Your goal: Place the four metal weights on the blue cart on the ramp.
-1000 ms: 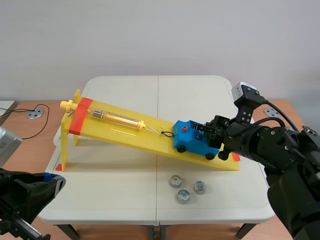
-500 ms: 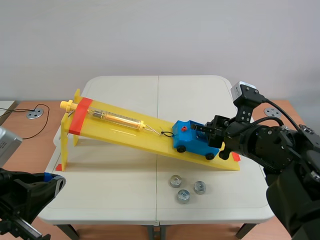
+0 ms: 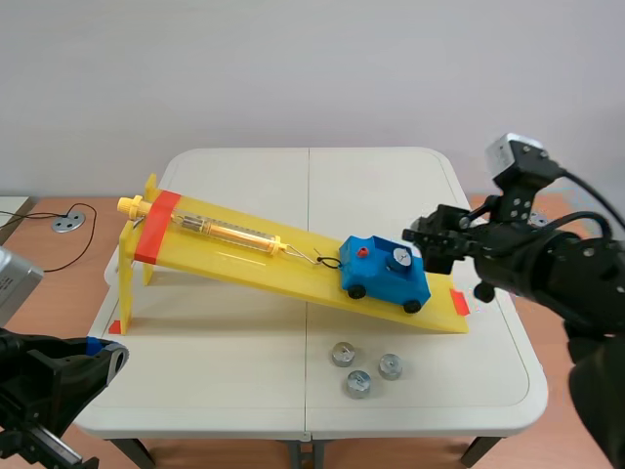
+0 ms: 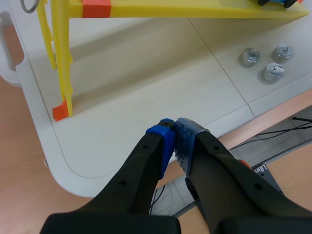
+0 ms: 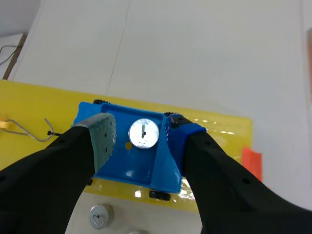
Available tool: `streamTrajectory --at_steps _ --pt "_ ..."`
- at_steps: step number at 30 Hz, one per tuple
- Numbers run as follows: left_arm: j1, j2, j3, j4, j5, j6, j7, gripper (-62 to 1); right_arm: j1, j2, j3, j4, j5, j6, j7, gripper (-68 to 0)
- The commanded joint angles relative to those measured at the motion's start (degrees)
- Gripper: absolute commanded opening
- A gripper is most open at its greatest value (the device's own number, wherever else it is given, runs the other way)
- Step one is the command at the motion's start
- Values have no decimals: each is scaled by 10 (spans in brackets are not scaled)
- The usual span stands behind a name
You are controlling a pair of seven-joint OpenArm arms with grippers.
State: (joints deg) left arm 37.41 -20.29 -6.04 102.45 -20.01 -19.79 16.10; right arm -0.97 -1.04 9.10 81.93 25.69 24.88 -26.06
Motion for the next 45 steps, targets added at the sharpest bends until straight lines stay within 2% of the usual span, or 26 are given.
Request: streamTrajectory --at_steps 1,6,10,13,16,18,21,26,32,40,45 --pt "-5 4 -7 28 -44 -16 -56 -580 -3 56 11 130 68 40 55 -424" --pt "-5 4 -7 28 -44 -16 -56 -580 -89 135 10 230 99 70 25 -424" --pt "-5 4 -7 28 -44 -16 -56 -580 -144 192 10 277 110 69 13 -396" --pt "-5 4 -7 28 -44 -16 -56 -580 -165 214 7 280 104 69 8 -396" --pt "-5 4 -7 28 -44 -16 -56 -580 -175 216 -10 278 89 66 7 -397" --pt "-6 4 -7 28 -43 -16 -55 -580 -176 213 -35 269 66 57 21 -397" --pt "-10 5 -7 28 -43 -16 -55 -580 -170 196 -85 248 10 28 49 -397" --pt "-11 4 -7 28 -43 -16 -55 -580 -153 143 -146 198 -54 -18 80 -397" --pt "-11 4 -7 28 -42 -16 -55 -580 -118 89 -204 132 -125 -59 110 -397" --pt "-11 4 -7 28 -42 -16 -55 -580 -74 47 -265 31 -179 -97 134 -397" --pt "-11 4 -7 28 -42 -16 -55 -580 -66 40 -290 -3 -198 -136 137 -397"
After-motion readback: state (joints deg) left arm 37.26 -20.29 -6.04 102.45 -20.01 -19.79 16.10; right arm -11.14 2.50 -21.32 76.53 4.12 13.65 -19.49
